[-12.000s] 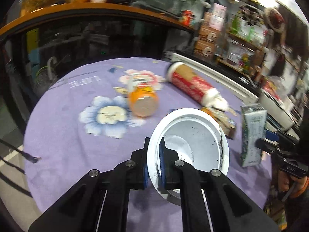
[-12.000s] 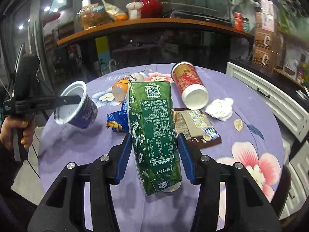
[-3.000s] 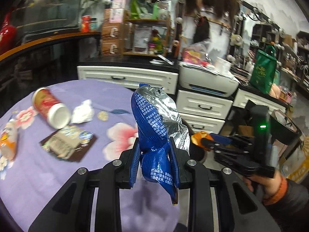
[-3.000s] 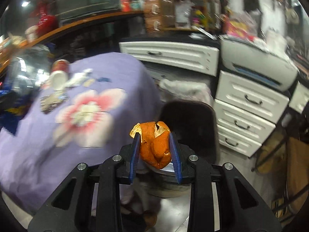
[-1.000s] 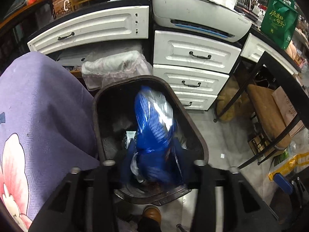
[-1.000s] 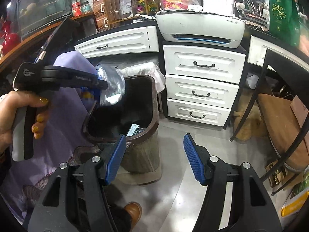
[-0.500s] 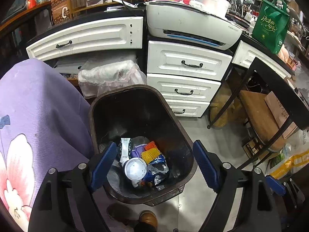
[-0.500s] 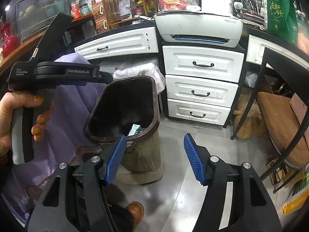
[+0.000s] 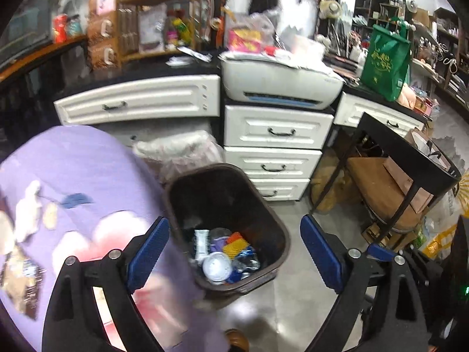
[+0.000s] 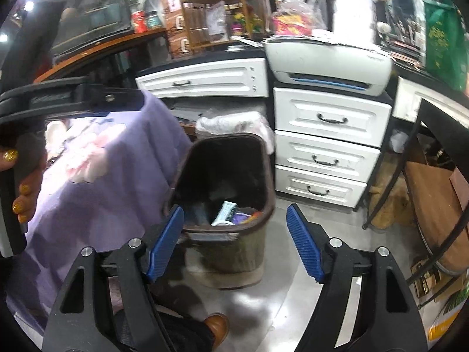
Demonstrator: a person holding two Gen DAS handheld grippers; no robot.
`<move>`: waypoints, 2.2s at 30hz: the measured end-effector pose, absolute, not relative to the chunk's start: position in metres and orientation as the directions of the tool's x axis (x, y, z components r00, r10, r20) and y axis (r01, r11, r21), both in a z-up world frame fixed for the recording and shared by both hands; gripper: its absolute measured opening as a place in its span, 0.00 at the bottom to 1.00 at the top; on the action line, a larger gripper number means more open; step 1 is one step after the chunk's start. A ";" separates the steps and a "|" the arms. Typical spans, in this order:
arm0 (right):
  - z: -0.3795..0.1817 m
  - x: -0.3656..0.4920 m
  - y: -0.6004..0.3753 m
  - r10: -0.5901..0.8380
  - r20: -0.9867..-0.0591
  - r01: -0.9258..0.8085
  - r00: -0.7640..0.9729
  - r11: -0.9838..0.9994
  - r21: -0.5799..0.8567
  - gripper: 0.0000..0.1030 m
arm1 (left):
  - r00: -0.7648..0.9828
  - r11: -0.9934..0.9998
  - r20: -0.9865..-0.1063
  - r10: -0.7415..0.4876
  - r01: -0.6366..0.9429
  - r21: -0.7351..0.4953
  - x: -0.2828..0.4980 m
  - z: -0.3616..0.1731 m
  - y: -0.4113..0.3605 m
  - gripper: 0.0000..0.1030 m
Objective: Collect trash
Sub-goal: 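Move both tools back over the table toward the snack wrapper, then grasp the brown snack wrapper with the right tool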
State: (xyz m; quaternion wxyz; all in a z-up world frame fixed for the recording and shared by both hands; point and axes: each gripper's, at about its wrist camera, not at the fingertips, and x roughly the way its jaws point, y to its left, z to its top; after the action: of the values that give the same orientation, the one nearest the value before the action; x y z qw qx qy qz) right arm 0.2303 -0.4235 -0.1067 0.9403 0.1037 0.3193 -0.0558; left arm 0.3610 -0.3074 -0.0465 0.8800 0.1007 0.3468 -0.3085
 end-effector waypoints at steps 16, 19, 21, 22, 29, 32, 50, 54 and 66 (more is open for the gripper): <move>-0.055 0.295 -0.264 0.393 -0.603 -0.318 0.695 0.919 0.233 0.83 | 0.733 0.938 -0.629 -0.257 0.346 0.020 0.331 -0.022 -0.117 0.92; -0.053 0.316 -0.224 0.461 -0.618 -0.397 0.637 0.883 0.250 0.84 | 0.748 0.960 -0.636 -0.191 0.277 0.036 0.326 -0.023 -0.078 0.92; -0.051 0.335 -0.198 0.492 -0.639 -0.436 0.591 0.862 0.259 0.84 | 0.751 0.973 -0.642 -0.154 0.228 0.033 0.321 -0.025 -0.051 0.92; -0.051 0.342 -0.188 0.498 -0.645 -0.447 0.580 0.856 0.260 0.85 | 0.755 0.979 -0.642 -0.135 0.201 0.031 0.318 -0.025 -0.036 0.92; -0.057 0.398 -0.121 0.474 -0.734 -0.527 0.487 0.829 0.185 0.85 | 0.757 0.997 -0.653 -0.024 0.063 0.036 0.300 -0.028 0.043 0.92; -0.062 0.416 -0.099 0.438 -0.764 -0.548 0.474 0.826 0.133 0.86 | 0.758 0.999 -0.652 -0.010 0.029 0.019 0.291 -0.031 0.067 0.92; -0.071 0.458 -0.054 0.348 -0.793 -0.590 0.500 0.807 -0.017 0.59 | 0.758 0.996 -0.652 -0.034 -0.026 -0.083 0.301 -0.033 0.124 0.92; -0.068 0.447 -0.046 0.409 -0.787 -0.654 0.461 0.756 0.010 0.20 | 0.758 0.992 -0.652 -0.035 -0.052 -0.113 0.317 -0.030 0.133 0.92; -0.058 0.428 -0.055 0.432 -0.733 -0.613 0.525 0.790 0.027 0.02 | 0.768 0.992 -0.640 0.021 -0.094 -0.081 0.358 -0.015 0.143 0.92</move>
State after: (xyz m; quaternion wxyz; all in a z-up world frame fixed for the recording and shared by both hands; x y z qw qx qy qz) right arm 0.4275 -0.0551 -0.0580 0.8651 -0.1182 0.3825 0.3020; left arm 0.3579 0.1432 -0.0154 0.9388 -0.0539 0.3389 0.0304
